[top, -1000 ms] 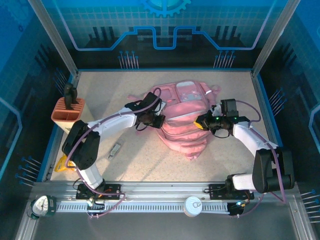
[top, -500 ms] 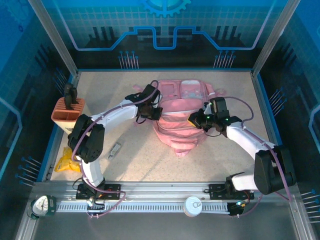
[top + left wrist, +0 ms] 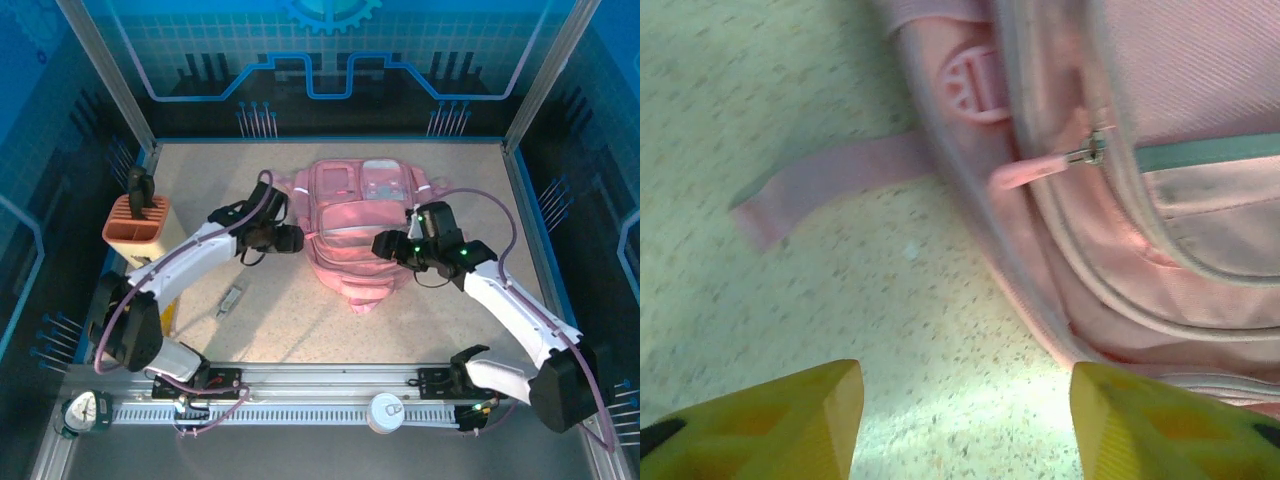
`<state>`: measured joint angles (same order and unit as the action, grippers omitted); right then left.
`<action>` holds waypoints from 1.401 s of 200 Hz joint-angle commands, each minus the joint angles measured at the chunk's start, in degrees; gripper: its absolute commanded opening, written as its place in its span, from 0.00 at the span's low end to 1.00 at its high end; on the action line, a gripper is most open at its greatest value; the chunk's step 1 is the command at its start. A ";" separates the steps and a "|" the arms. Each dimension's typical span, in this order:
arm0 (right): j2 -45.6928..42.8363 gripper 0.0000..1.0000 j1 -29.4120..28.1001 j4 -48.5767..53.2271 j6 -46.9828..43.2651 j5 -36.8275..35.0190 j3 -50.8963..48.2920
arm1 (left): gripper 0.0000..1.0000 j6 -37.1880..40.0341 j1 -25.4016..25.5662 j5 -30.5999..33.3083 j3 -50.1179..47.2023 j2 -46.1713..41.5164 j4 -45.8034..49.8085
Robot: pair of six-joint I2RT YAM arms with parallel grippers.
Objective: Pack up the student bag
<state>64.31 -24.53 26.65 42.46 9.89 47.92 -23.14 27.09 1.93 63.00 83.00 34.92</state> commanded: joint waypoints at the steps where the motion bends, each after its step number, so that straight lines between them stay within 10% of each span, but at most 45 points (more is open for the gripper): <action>1: -0.02 0.69 -6.14 3.91 -4.06 -5.89 2.06 | 0.62 -4.42 -1.78 2.39 -3.51 -5.12 5.65; 102: 13.22 0.89 -30.05 -8.49 -4.66 -12.83 5.22 | 0.86 -17.11 -14.69 1.41 -23.97 -18.60 7.53; 219: 11.50 1.00 -28.65 -11.06 -4.37 -14.61 3.08 | 0.90 -22.50 -13.42 -5.34 -30.80 -17.75 -0.45; 280: 9.81 1.00 -25.34 -8.63 -4.51 -15.32 2.81 | 0.90 -34.07 -0.19 -5.39 -28.89 -13.19 -8.92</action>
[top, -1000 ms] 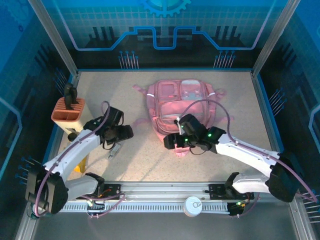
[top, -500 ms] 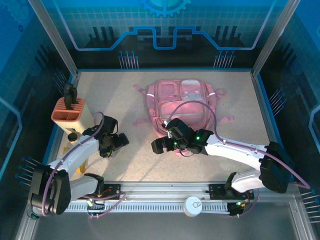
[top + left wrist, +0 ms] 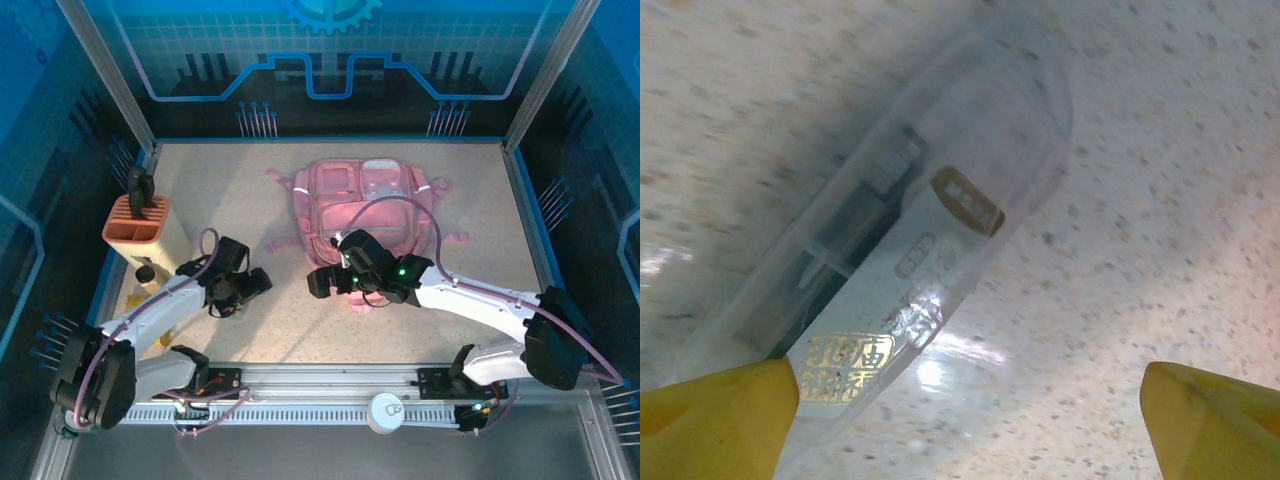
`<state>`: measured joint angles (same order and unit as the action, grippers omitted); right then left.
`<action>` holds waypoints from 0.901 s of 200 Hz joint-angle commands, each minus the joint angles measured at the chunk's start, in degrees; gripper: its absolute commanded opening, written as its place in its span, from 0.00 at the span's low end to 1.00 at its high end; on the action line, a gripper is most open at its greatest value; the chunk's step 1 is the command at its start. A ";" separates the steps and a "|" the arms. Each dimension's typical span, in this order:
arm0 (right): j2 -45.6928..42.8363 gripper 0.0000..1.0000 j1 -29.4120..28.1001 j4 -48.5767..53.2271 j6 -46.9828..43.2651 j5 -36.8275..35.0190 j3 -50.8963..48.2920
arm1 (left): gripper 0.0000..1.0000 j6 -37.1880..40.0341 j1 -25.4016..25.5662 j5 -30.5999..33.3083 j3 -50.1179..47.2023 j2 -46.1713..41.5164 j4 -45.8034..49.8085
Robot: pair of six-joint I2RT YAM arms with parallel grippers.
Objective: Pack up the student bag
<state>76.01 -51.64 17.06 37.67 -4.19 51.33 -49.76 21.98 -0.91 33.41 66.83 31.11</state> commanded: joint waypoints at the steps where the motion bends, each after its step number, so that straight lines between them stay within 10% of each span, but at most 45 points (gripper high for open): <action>1: -1.86 1.00 1.83 1.00 0.29 -1.25 -0.65 | 0.90 -7.63 5.05 -2.58 0.79 3.15 -5.37; 102: -0.16 0.96 -0.56 13.56 1.93 -9.11 4.17 | 0.93 -4.65 11.53 9.88 12.85 4.09 -0.60; 180: 21.41 0.99 -12.79 15.06 7.59 -14.54 20.54 | 0.99 5.16 -3.79 7.94 7.34 -10.81 10.25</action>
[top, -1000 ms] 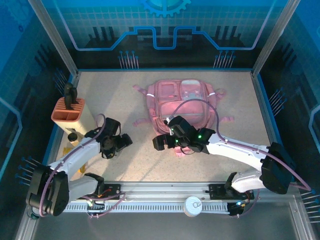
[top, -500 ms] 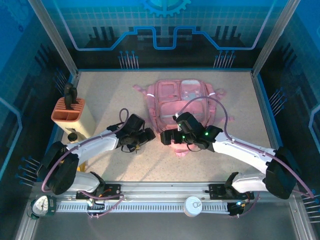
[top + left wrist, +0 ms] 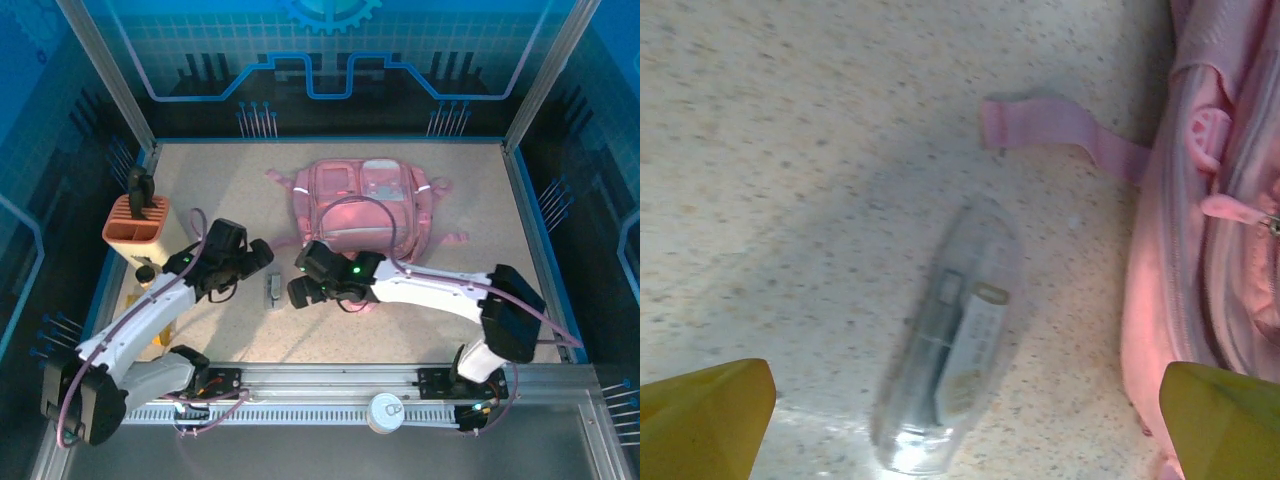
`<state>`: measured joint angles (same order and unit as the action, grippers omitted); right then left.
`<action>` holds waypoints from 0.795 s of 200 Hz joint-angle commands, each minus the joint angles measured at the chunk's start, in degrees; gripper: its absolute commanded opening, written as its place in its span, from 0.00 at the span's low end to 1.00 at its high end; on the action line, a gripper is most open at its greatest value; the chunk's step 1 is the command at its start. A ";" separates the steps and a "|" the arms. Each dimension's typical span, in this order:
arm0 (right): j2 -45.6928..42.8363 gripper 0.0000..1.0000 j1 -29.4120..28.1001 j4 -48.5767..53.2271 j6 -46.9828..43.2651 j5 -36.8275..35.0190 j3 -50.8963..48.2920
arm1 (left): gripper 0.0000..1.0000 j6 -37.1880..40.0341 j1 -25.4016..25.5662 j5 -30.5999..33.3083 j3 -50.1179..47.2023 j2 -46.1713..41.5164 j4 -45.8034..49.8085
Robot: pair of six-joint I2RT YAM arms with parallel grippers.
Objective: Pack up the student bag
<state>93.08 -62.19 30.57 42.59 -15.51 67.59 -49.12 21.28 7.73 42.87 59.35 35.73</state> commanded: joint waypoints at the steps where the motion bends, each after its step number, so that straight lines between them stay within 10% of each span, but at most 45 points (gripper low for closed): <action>1: 4.63 0.99 -2.36 1.49 2.67 -3.22 4.47 | 0.99 4.63 -3.22 -0.74 -2.15 -3.39 5.74; 159: 32.33 0.93 -8.29 9.10 5.81 -15.57 26.91 | 0.99 2.72 -10.95 -3.09 -6.66 -12.34 10.80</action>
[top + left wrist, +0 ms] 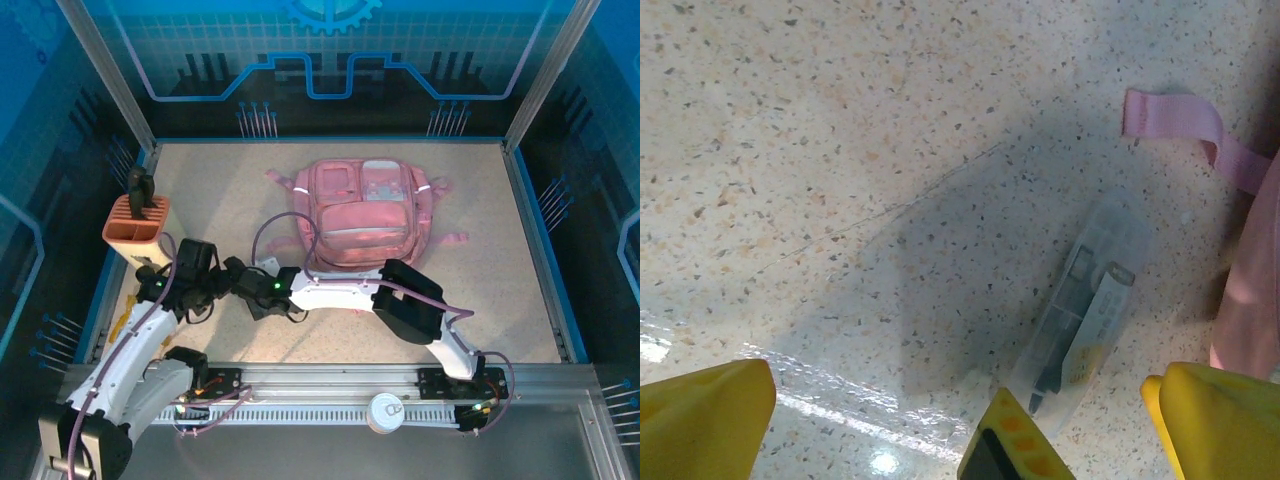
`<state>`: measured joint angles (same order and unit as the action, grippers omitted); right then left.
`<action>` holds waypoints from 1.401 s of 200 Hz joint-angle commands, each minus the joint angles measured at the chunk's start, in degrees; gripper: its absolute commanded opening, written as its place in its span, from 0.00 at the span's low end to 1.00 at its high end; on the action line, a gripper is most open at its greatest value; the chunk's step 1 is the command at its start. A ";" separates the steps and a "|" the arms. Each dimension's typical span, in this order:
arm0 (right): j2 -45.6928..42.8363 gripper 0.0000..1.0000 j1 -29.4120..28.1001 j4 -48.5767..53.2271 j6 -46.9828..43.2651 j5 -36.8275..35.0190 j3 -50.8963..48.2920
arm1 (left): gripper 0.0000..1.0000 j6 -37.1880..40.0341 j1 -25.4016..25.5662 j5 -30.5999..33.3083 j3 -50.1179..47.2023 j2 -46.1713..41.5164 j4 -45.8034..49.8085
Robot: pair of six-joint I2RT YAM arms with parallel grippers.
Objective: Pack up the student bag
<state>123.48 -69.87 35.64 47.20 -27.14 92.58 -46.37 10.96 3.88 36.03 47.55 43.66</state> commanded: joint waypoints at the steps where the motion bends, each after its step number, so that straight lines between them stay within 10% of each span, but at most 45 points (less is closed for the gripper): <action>1: 1.93 0.92 -0.62 4.10 1.21 -4.05 1.92 | 0.99 0.01 -0.65 0.77 0.18 -0.54 2.89; 86: -3.64 0.67 0.70 0.28 0.74 2.11 -6.37 | 0.99 0.82 -0.72 -0.71 -0.63 -0.71 1.45; 280: -11.07 0.41 1.36 -1.75 -7.10 2.70 -9.17 | 0.99 1.77 -0.76 -2.10 3.38 -0.66 1.81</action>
<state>118.96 -68.58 34.83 42.33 -22.48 85.86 -46.33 10.66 3.14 36.25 47.44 44.75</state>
